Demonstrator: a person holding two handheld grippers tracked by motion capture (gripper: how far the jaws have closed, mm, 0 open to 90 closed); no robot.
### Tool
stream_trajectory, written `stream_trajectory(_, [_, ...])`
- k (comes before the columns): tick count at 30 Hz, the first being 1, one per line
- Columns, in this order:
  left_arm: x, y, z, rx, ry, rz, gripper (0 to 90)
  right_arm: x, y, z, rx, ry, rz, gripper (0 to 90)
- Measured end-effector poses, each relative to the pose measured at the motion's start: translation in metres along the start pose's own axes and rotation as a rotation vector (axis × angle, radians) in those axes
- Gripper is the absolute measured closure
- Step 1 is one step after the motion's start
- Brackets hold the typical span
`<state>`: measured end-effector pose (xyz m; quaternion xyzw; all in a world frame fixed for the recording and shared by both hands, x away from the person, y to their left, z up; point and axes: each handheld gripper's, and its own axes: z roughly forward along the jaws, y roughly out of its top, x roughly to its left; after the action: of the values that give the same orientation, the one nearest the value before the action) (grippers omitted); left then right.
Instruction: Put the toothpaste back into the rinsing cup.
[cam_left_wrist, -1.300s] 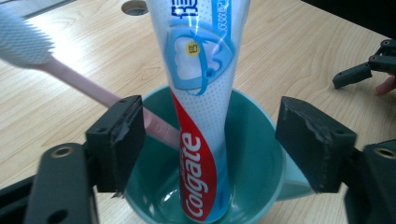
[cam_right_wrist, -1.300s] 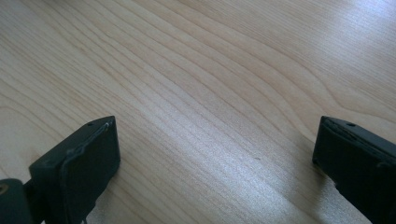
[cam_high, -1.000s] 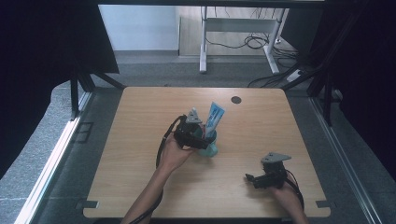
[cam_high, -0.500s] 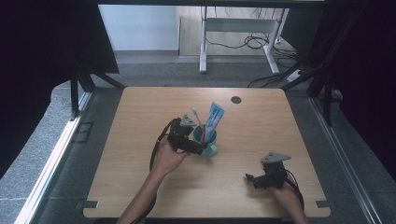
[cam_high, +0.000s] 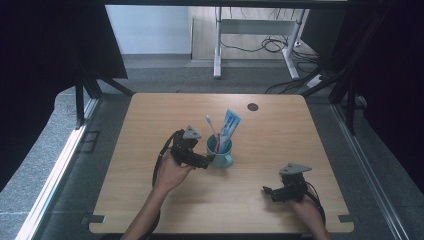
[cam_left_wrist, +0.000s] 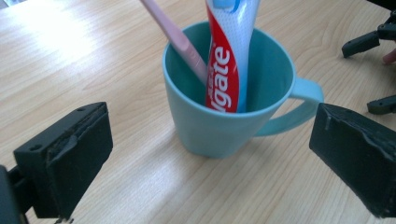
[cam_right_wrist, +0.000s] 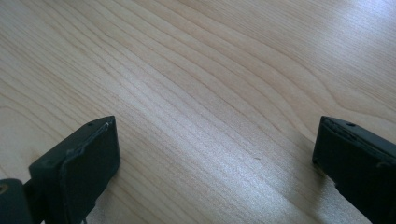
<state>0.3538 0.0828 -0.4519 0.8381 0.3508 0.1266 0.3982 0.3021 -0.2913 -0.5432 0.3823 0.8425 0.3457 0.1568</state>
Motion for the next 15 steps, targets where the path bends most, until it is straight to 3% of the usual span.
stream_trajectory(15, [0.004, -0.024, -0.011, 0.01, 0.023, -0.002, 0.0, 0.0, 0.0, 0.0, 0.001, -0.001, 0.0, 0.2])
